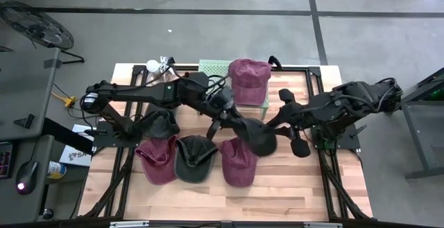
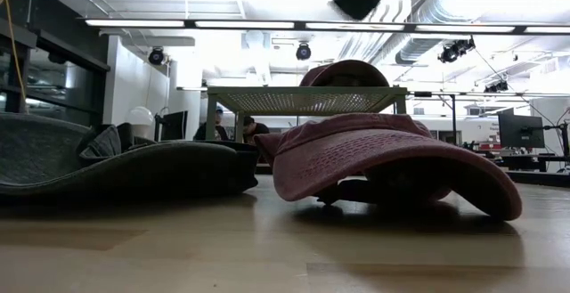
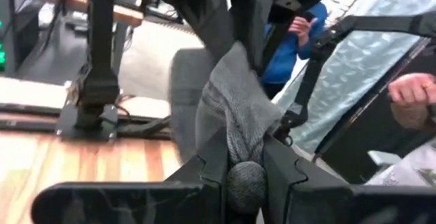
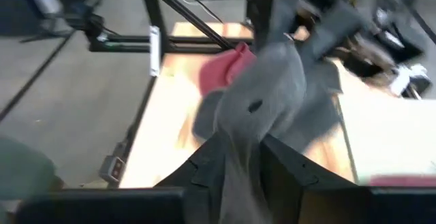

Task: Pick & Place hat
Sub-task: Put the bottom right black cap on the shelf

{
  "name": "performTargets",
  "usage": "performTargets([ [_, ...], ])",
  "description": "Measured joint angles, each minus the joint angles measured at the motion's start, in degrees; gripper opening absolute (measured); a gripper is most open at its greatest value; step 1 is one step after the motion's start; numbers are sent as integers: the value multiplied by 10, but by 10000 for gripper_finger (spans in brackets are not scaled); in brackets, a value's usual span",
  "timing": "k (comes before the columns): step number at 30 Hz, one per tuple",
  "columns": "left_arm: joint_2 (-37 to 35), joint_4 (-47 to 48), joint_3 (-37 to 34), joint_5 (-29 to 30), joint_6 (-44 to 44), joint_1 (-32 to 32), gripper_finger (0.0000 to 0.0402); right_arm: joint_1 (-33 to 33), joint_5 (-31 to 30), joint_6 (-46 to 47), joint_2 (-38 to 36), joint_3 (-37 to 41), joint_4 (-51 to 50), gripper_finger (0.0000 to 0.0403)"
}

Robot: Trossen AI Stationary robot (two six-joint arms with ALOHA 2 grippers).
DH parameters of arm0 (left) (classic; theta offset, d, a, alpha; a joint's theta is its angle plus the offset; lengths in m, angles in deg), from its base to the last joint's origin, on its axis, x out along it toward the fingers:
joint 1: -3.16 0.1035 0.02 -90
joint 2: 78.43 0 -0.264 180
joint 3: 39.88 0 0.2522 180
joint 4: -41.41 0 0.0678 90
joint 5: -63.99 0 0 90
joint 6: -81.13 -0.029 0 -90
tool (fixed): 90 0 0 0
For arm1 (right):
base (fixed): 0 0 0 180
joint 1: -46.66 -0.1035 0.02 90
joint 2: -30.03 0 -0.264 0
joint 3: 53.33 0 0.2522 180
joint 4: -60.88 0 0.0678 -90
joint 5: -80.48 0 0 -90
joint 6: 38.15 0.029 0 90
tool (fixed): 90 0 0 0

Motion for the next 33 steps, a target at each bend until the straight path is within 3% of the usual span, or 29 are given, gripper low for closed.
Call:
performTargets([
  [10, -55, 175, 7, 95, 62, 0, 44, 0, -83, 51, 0, 0, -64, 112],
  [17, -55, 345, 107, 158, 46, 1, 44, 0, -122, 58, 0, 0, -66, 113],
  [26, -54, 501, 211, 160, -17, 42, 44, 0, -131, 59, 0, 0, -66, 113],
  [33, -53, 542, 223, 84, -70, 124, 44, 0, -159, 60, 0, 0, -66, 113],
])
